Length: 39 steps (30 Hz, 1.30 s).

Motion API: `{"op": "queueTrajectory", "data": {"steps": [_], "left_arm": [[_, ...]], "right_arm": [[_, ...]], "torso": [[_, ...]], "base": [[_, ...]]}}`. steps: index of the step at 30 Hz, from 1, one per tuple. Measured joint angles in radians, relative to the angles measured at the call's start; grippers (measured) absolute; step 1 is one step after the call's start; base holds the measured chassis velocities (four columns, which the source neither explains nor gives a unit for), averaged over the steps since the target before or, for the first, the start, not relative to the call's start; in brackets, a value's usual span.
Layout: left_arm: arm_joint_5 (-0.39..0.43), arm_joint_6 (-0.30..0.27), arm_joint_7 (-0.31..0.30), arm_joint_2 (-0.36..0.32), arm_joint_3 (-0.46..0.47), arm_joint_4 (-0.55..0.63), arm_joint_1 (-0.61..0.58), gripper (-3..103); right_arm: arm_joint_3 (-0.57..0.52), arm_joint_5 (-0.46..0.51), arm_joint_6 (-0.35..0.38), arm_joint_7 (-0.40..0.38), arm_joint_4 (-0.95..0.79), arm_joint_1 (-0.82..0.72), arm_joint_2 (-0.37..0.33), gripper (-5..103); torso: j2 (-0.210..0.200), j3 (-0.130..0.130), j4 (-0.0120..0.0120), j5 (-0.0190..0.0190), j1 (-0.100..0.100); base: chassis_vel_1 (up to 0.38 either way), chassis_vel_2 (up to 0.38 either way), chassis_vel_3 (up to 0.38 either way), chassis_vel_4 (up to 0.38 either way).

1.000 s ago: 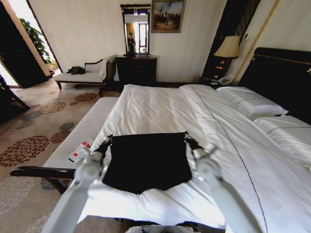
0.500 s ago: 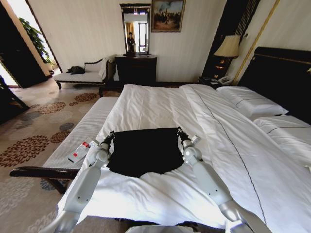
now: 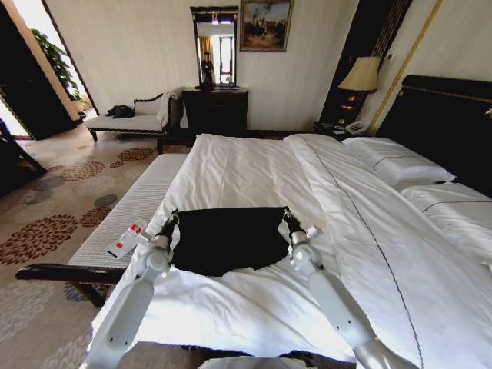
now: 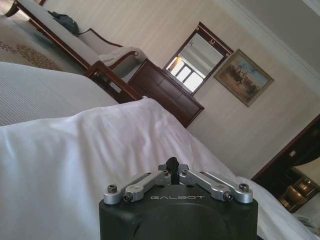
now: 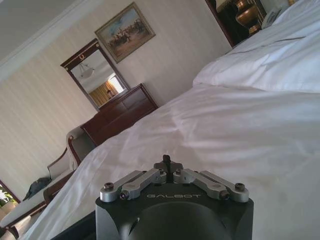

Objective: Fold the clothes on the bed.

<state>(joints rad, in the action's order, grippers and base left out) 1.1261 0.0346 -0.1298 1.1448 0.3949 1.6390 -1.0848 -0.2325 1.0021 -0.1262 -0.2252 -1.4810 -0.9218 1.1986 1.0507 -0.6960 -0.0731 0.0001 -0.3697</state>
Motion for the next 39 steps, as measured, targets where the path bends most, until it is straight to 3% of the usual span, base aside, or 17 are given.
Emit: {"op": "queueTrajectory", "data": {"steps": [9,22,35,38,39], "left_arm": [[-0.055,0.001,-0.003,0.008,0.012,0.047,-0.095,2],[-0.123,-0.001,-0.017,-0.002,0.054,0.168,-0.279,2],[-0.148,0.018,-0.017,0.015,0.053,0.137,-0.274,-1],[-0.153,0.02,-0.021,0.019,0.048,0.134,-0.269,1],[-0.159,0.023,-0.029,0.021,0.046,0.134,-0.268,5]], "right_arm": [[-0.007,0.008,0.029,-0.061,-0.043,-0.048,0.005,1],[-0.06,-0.022,0.09,-0.13,-0.259,-0.267,-0.021,1],[-0.038,-0.044,0.09,-0.129,-0.211,-0.249,-0.009,1],[-0.037,-0.05,0.091,-0.13,-0.21,-0.248,-0.011,-2],[-0.037,-0.056,0.091,-0.131,-0.211,-0.249,-0.012,3]], "torso": [[0.0,0.0,0.0001,-0.0002,0.0],[0.0,0.0,-0.0002,-0.0001,0.0],[0.0,0.0,-0.0001,-0.0001,0.0],[0.0,0.0,0.0,-0.0001,0.0],[0.0,0.0,0.0,0.0,0.0]], "base": [[0.0,0.0,0.0,0.0],[0.0,0.0,0.0,0.0],[0.0,0.0,0.0,0.0],[0.0,0.0,0.0,0.0],[0.0,0.0,0.0,0.0]]}}
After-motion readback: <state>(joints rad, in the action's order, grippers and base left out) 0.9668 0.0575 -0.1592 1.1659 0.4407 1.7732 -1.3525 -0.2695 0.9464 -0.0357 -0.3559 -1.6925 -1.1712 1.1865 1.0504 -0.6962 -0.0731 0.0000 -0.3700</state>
